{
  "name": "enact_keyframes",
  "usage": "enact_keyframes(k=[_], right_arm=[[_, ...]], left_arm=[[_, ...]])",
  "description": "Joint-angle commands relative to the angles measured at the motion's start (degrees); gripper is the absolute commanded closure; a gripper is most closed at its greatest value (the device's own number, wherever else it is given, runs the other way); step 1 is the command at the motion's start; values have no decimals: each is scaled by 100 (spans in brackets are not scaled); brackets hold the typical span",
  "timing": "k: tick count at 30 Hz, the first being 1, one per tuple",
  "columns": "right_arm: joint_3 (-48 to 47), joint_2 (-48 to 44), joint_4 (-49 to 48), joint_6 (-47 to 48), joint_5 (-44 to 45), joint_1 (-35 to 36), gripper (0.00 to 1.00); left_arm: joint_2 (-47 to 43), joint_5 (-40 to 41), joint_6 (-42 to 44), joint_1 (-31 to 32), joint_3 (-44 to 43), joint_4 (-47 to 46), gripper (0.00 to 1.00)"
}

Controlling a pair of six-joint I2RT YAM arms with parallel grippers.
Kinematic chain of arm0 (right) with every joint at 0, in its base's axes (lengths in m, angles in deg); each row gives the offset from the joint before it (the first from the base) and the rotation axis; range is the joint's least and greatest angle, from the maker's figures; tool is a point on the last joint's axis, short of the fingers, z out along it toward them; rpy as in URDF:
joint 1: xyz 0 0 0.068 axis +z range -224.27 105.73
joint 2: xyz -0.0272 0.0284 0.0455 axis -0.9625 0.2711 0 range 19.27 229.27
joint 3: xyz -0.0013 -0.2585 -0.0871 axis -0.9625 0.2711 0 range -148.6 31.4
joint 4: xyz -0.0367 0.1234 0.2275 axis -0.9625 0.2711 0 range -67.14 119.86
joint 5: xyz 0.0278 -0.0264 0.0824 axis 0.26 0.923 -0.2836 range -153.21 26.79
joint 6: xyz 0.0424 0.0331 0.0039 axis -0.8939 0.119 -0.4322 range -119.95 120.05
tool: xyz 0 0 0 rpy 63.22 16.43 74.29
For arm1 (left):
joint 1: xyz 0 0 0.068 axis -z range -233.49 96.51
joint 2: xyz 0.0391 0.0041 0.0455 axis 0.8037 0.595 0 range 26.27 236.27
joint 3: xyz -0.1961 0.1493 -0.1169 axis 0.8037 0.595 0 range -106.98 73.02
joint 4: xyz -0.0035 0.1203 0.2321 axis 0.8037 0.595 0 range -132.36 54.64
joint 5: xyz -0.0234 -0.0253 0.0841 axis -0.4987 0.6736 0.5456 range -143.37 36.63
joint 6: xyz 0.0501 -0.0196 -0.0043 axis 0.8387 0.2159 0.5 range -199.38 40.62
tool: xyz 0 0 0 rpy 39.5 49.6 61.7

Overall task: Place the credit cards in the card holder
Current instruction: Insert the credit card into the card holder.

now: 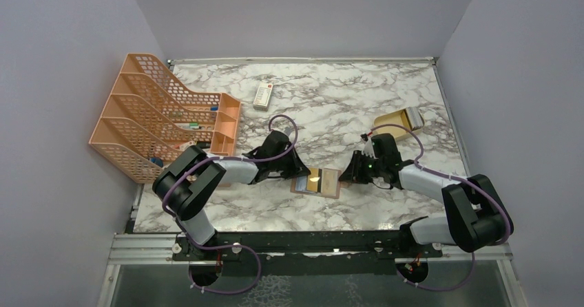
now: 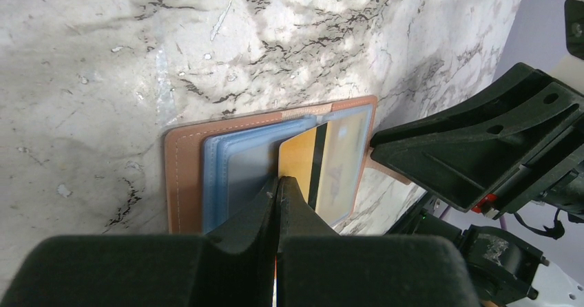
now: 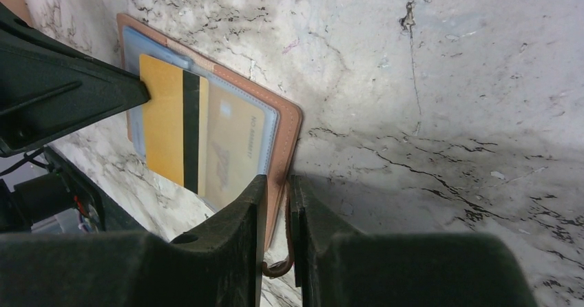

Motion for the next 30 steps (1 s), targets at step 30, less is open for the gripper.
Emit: enact_keyframes(k=[30], right_arm=[[185, -140, -410, -304, -123, 53, 84]], left_arm=[[381, -235, 289, 362, -308, -217, 100]])
